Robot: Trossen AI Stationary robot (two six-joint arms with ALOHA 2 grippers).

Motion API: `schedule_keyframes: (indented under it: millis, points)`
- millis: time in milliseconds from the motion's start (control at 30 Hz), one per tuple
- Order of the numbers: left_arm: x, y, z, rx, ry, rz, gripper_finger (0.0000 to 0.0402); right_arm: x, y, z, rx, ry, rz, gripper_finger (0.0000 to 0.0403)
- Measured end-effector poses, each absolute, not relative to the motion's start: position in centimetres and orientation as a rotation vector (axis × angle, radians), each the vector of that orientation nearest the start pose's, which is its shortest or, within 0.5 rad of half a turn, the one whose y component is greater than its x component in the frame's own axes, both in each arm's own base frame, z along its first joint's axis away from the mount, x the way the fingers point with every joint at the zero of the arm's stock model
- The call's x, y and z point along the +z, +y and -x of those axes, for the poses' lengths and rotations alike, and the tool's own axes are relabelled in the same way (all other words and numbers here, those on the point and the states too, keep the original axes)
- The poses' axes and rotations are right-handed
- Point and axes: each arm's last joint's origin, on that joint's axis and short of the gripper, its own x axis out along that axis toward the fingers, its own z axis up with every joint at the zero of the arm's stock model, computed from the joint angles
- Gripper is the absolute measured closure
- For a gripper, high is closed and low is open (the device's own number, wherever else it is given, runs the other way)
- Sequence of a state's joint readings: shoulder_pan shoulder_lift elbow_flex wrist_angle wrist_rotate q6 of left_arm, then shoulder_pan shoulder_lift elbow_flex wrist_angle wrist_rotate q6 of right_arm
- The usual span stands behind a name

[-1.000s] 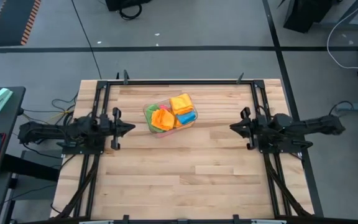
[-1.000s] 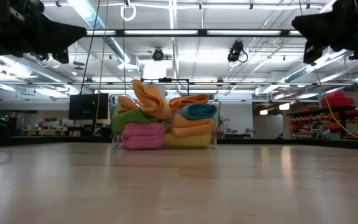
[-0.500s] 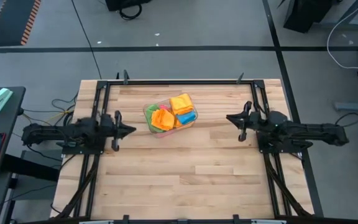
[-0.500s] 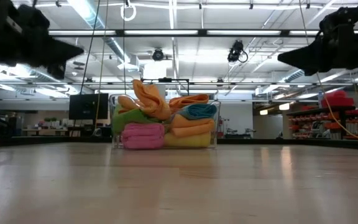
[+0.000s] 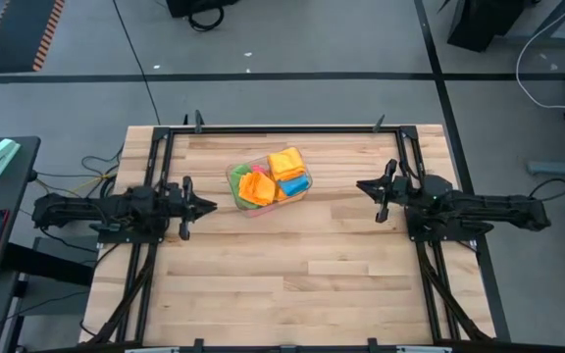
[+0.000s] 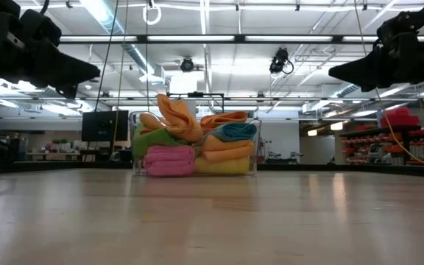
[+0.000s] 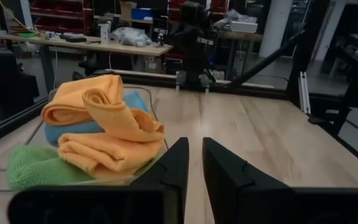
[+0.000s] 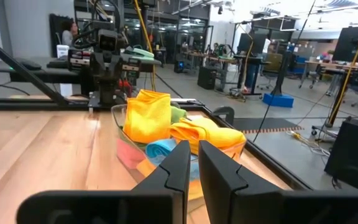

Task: Fold microfiber towels
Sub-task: Return to Home Position

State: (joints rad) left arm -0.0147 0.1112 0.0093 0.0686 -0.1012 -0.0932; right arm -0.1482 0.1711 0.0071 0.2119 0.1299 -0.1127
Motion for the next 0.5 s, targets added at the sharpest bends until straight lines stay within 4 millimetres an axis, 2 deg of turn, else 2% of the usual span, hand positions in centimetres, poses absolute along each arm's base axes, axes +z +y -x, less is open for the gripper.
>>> schedule_keyframes:
  millis: [500]
  points:
    - [16.46,0.14,-10.4,0.088,0.027,0.091,0.0351,17.21,-1.96,-10.6,-0.28,-0.031,0.113,0.0361]
